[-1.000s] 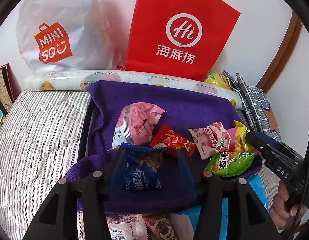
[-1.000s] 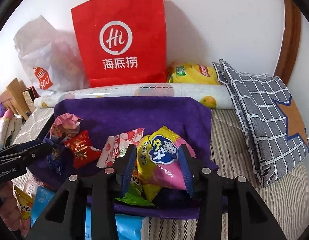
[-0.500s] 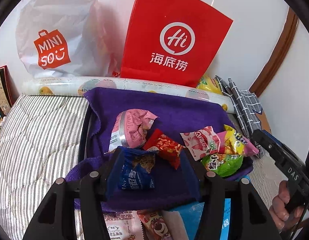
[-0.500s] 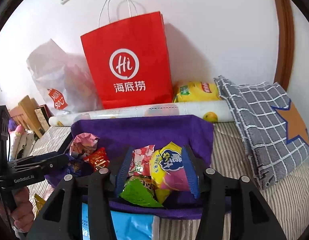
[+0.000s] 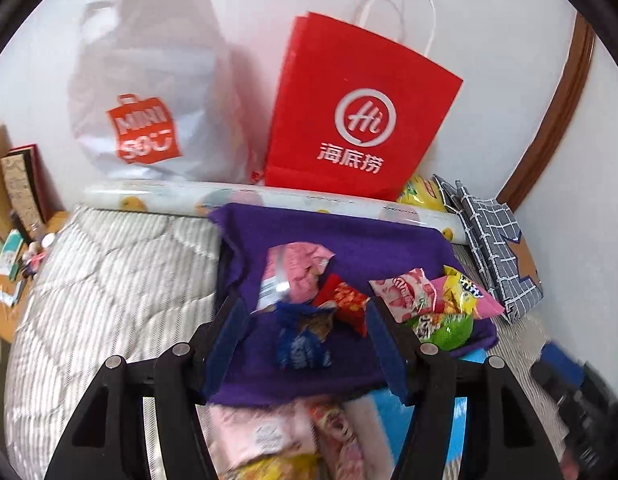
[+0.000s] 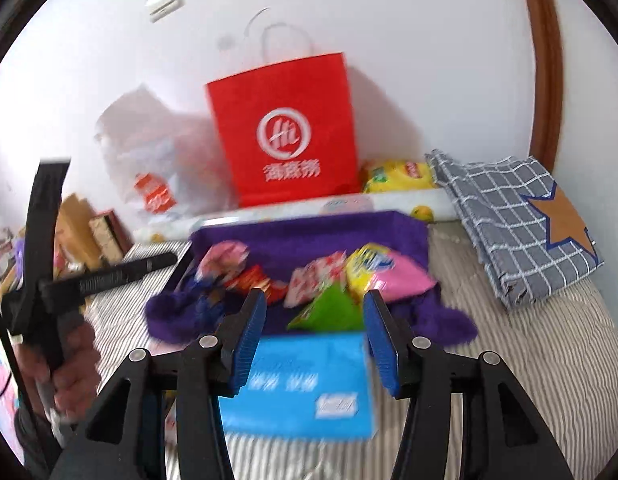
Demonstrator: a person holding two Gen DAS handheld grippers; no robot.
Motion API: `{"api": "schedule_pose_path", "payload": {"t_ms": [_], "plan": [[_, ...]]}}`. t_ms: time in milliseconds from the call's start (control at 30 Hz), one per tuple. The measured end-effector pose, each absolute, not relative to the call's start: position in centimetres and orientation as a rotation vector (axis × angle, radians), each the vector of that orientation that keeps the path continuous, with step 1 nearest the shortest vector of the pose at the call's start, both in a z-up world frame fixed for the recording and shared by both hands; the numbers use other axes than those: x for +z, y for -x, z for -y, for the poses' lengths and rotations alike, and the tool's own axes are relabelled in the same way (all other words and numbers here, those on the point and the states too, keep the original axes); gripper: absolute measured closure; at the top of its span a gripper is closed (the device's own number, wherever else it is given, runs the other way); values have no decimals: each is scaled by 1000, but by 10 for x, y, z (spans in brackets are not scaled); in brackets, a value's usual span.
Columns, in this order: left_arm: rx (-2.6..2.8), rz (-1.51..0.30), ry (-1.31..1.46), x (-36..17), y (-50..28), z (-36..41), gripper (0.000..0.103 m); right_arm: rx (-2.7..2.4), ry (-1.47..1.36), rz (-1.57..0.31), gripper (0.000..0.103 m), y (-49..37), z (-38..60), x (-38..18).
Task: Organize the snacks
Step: 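Move both tools back toward the remaining snacks on the mattress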
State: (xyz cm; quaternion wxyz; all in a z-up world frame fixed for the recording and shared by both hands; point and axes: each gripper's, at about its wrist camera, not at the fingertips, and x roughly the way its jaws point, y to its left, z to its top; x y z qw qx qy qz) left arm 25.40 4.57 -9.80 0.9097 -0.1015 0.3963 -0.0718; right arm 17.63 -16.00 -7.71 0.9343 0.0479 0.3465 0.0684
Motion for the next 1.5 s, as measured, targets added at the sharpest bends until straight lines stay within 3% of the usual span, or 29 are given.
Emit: {"api": "schedule_pose_path", "payload": {"t_ms": [400, 767, 867, 933, 1267, 1467, 1500], "plan": [[-59, -810, 151, -104, -180, -117, 40, 279, -50, -837, 56, -125, 81, -127], [-55, -846, 113, -128, -157, -132, 39, 276, -76, -943, 62, -144, 50, -168], [-66, -855, 112, -134, -156, -132, 39, 284, -113, -951, 72, -148, 48, -171], [-76, -857, 117, -136, -155, -131, 39, 284, -126, -957, 87, -150, 47, -173], [-119, -869, 118, -142, -143, -122, 39, 314, -99, -901, 103, -121, 51, -159], [-116, -870, 140, -140, -138, -120, 39, 325, -96, -912, 98, -115, 57, -159], [-118, -869, 139, -138, -136, -119, 39, 327, -109, -920, 93, -117, 59, -160]]}}
